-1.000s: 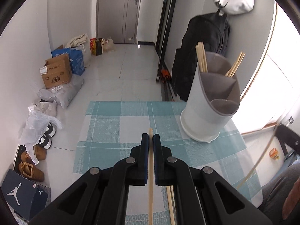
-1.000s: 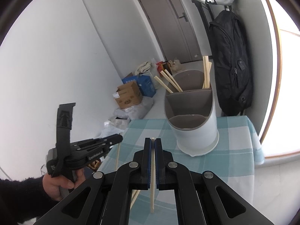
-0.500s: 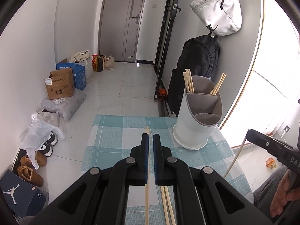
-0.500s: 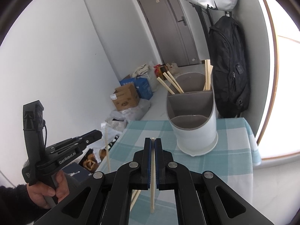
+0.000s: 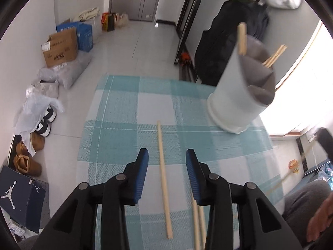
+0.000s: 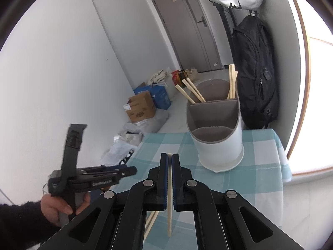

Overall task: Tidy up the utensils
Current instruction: 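Lift both held chopsticks up toward the white holder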

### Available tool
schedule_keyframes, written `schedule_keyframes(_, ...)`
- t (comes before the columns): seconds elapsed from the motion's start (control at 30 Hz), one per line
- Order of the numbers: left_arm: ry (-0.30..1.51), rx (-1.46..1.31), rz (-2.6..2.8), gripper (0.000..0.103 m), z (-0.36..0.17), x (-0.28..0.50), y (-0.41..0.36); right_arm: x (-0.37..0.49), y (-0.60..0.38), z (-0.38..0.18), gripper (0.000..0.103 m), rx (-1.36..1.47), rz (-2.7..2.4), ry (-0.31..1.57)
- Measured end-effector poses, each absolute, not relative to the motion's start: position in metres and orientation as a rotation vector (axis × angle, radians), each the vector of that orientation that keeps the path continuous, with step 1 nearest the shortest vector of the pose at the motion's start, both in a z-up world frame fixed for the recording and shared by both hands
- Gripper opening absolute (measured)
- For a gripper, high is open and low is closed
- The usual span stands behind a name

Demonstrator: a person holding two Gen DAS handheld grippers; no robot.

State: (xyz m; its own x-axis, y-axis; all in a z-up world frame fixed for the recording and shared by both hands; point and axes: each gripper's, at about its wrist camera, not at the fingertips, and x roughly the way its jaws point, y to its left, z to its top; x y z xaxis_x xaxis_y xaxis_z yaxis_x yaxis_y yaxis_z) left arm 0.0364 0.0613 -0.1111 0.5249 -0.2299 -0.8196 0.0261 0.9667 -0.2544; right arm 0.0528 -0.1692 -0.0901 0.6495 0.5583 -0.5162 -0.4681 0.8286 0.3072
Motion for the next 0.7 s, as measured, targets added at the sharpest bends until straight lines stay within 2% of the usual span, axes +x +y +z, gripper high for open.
schedule_keyframes(0.07, 1.051, -0.186, -0.139, 0.035, -0.124, 0.052, 0.058, 0.054, -0.171, -0.090, 0.003, 0.157, 0.585, 0.634)
schedule_keyframes(0.27, 1.177, -0.113, -0.137, 0.035, -0.156, 0.091, 0.041, 0.060, -0.183, -0.089, 0.003, 0.192, 0.582, 0.632)
schedule_keyframes(0.43, 1.213, -0.003, -0.106, 0.035, -0.156, 0.095, 0.034, 0.068, -0.193, -0.090, 0.003, 0.238, 0.575, 0.650)
schedule_keyframes(0.5, 1.223, 0.033, -0.117, 0.025, -0.154, 0.094, 0.028, 0.072, -0.195, -0.092, 0.003, 0.250, 0.572, 0.659)
schedule_keyframes(0.57, 1.235, 0.036, -0.146, 0.004, -0.154, 0.093, 0.027, 0.074, -0.196, -0.092, 0.003, 0.254, 0.571, 0.661)
schedule_keyframes(0.7, 1.246, 0.004, -0.170, 0.001, -0.154, 0.093, 0.031, 0.076, -0.196, -0.091, 0.003, 0.262, 0.569, 0.664)
